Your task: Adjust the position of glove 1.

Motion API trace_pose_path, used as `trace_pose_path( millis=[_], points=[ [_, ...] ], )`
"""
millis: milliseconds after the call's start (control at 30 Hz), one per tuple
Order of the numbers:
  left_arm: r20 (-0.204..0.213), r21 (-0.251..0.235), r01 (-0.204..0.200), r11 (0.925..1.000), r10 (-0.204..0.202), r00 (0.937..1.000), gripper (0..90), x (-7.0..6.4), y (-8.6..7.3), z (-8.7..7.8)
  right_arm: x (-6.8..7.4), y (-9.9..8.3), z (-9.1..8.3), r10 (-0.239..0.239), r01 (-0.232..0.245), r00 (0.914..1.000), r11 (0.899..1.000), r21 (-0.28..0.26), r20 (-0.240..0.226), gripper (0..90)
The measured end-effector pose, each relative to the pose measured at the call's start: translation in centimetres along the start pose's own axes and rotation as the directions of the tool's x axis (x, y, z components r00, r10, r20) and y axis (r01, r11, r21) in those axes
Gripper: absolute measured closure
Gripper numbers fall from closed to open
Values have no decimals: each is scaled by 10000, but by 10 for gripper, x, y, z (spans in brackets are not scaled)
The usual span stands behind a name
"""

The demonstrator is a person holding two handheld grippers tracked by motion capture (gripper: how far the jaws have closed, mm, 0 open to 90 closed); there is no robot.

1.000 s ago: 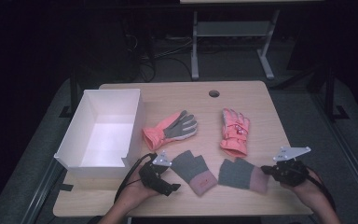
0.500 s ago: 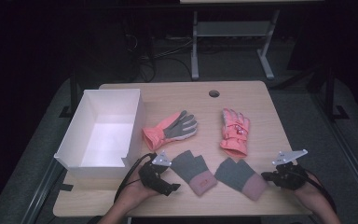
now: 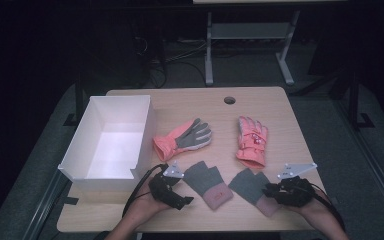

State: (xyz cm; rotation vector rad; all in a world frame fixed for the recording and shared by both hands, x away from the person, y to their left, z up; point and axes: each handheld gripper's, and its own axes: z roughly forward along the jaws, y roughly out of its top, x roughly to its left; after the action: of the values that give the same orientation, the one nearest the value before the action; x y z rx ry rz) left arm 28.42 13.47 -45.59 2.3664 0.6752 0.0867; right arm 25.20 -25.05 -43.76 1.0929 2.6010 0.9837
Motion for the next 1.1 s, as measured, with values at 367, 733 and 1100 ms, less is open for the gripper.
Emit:
trace_pose_path(
  millis=[367,733,1100],
  points=[
    [24,-21,28,10000,-28,10000,144,-1,0,1,4,0,24,436,-442,9989,9985,322,173,721],
    [14,-22,40,10000,-40,10000,144,-1,-1,1,2,-2,21,541,-541,9985,9985,16,-90,865],
    [-28,-36,34,10000,-34,10000,144,0,0,0,0,4,5,1105,-1136,9928,9912,-681,-468,865]
  ],
)
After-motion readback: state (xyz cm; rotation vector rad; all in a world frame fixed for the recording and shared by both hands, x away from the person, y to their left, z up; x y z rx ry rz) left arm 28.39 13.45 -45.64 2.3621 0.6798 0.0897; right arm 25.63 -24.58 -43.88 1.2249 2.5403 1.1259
